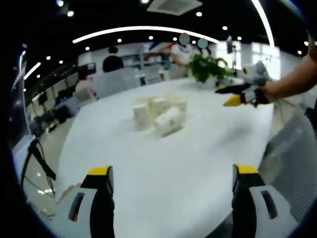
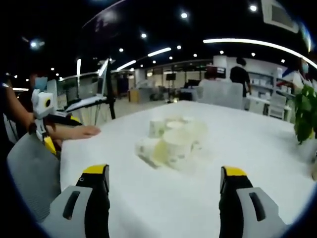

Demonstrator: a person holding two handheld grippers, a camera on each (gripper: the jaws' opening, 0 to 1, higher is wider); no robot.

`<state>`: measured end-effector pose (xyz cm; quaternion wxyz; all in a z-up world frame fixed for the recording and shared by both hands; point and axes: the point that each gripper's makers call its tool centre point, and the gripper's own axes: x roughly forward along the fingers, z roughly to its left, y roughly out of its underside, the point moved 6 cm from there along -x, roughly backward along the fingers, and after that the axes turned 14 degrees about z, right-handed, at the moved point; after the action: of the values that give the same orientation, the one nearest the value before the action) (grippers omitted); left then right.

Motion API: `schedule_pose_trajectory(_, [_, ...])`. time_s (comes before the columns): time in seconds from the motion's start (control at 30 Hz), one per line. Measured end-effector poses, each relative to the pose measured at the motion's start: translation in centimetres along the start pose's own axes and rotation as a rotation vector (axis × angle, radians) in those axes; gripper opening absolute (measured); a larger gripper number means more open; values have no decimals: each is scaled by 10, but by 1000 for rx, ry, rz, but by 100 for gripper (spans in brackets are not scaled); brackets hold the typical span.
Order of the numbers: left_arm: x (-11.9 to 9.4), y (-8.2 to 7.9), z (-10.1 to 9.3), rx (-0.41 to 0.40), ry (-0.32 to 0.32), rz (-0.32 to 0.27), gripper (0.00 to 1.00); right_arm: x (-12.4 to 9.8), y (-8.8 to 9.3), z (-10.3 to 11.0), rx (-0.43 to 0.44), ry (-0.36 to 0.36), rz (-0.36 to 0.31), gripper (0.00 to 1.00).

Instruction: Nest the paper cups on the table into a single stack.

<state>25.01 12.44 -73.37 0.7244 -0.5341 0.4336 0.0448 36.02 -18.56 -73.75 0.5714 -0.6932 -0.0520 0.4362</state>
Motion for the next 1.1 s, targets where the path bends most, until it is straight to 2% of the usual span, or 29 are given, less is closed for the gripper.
schedule_pose_trajectory(0.4, [1,3,-2,2,4,21,97,42,-26,-13,-39,-7,-7,87])
schedule_pose_trajectory(0.63, [1,3,-2,-6,9,21,96,59,-28,-14,-49,2,7,83])
schedule_pose_trajectory(0.87, [1,4,-3,-7,19,26,94,74,-36,-24,-67,24,17,73])
schedule_pose_trajectory(1.1, [0,4,-4,-9,35,15,92,95,-34,-33,-40,34,35,62])
